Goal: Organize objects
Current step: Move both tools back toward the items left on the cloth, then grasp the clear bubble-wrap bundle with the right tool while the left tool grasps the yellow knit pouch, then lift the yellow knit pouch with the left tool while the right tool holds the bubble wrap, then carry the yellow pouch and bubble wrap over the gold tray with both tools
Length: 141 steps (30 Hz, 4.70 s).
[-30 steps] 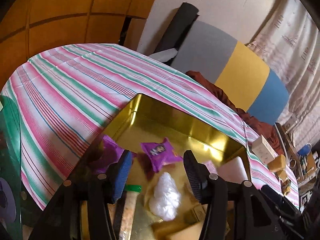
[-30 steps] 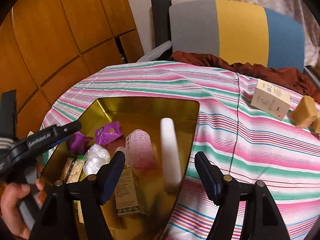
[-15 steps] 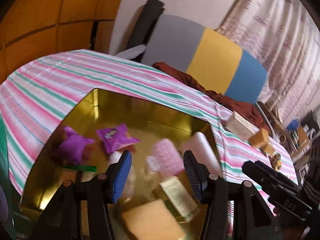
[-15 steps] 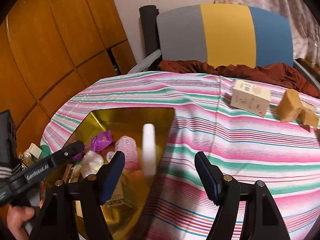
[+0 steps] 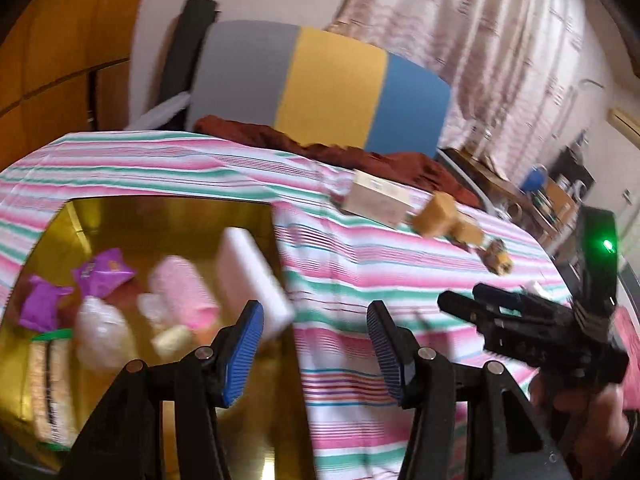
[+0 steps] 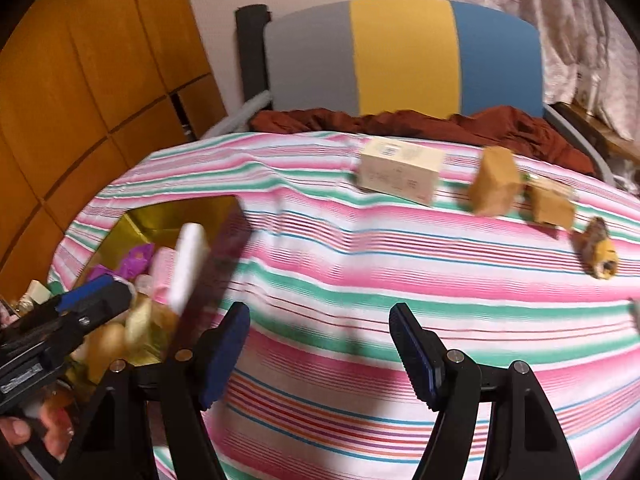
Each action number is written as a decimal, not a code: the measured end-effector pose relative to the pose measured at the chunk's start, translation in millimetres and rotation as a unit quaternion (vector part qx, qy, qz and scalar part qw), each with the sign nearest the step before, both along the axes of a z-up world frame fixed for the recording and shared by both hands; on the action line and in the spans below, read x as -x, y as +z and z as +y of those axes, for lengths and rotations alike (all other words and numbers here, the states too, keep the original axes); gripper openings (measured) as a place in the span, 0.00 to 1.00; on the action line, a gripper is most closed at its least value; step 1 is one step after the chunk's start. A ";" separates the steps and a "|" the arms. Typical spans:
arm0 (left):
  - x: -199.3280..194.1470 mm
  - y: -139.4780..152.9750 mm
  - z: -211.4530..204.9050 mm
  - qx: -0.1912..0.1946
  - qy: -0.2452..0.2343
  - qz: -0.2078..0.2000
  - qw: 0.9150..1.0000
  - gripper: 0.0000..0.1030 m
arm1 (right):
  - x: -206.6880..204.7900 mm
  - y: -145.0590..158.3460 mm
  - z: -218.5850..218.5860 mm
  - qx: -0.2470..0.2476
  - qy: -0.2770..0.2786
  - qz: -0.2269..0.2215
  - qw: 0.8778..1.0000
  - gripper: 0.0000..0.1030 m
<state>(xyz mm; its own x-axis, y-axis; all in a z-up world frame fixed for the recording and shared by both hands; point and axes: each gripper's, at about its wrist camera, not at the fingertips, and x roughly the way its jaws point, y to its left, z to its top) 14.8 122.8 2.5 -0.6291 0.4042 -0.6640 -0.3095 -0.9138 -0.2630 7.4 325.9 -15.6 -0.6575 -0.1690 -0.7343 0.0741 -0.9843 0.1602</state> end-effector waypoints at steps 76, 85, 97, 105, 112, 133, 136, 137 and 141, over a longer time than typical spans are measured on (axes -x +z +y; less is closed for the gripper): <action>72.4 -72.2 436.2 0.121 -0.246 0.051 0.960 0.35 | -25.4 -31.1 395.3 -0.010 -0.323 -0.100 0.941 0.35; 37.3 -65.6 405.5 0.129 -0.259 0.092 0.953 0.29 | -22.0 -26.7 385.7 -0.026 -0.306 -0.086 0.948 0.35; 7.0 -56.9 358.1 0.111 -0.251 0.110 0.955 0.29 | -16.3 -20.7 363.1 -0.073 -0.271 -0.067 0.957 0.35; -8.2 -52.1 326.9 0.095 -0.241 0.112 0.960 0.29 | -14.2 -16.7 347.9 -0.114 -0.248 -0.054 0.961 0.35; -23.2 -43.6 294.5 0.078 -0.229 0.109 0.964 0.29 | -12.1 -15.2 335.3 -0.143 -0.227 -0.045 0.962 0.35; -76.3 14.1 169.0 0.054 -0.190 0.174 0.965 0.29 | -12.3 -10.2 287.0 -0.215 -0.170 -0.004 0.962 0.35; -71.6 19.9 141.3 0.049 -0.163 0.168 0.971 0.29 | -13.3 -2.3 267.8 -0.220 -0.151 0.014 0.964 0.36; -69.8 20.5 133.7 0.050 -0.155 0.166 0.973 0.29 | -13.8 -0.2 260.0 -0.219 -0.142 0.017 0.965 0.36; -63.1 21.8 98.8 0.041 -0.118 0.150 0.981 0.29 | -13.3 1.4 221.3 -0.209 -0.095 0.018 0.973 0.36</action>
<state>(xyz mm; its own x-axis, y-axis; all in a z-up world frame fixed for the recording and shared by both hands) 77.8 221.6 24.3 -0.6967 0.5142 -0.5002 -0.5663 -0.8222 -0.0565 20.7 547.1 -14.2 -0.6735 0.2673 -0.6892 -0.1181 -0.9593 -0.2566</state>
